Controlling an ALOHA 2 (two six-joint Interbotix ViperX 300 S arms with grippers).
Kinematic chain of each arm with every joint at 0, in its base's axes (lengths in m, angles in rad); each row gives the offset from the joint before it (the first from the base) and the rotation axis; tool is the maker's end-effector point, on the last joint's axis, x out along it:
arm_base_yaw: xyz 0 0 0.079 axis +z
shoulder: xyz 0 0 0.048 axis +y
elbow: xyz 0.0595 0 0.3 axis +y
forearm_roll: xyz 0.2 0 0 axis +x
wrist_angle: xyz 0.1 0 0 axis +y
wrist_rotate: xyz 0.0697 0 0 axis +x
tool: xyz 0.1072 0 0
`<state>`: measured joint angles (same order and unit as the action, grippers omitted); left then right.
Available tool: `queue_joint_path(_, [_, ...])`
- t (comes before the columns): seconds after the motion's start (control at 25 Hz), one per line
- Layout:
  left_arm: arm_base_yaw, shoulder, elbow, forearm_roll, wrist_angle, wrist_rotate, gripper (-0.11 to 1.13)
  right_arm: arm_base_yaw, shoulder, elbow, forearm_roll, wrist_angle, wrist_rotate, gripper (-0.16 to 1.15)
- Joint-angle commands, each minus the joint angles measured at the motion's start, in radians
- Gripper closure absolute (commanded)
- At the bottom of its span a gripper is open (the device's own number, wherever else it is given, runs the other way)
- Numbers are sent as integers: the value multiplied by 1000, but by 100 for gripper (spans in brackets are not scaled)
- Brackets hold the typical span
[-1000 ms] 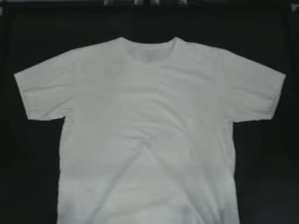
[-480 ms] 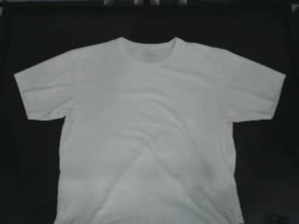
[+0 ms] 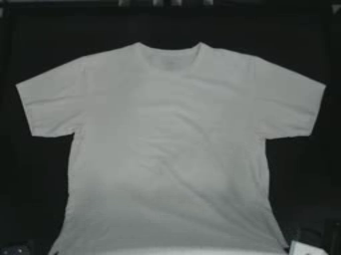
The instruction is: Fold shirt
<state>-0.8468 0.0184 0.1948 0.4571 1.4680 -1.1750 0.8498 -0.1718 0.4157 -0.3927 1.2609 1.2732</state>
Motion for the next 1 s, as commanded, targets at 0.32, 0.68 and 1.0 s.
queue_joint_path(0.32, [137,-250,61,89,91,164,96,-184,-252,72,-31,117,-192,91])
queue_joint_path(0.68, [365,-440,235,123,17,285,96,-479,-393,160,2,48,-425,92])
queue_joint_path(1.0, [595,-528,354,121,-107,410,96,-756,-400,196,-31,20,-561,92])
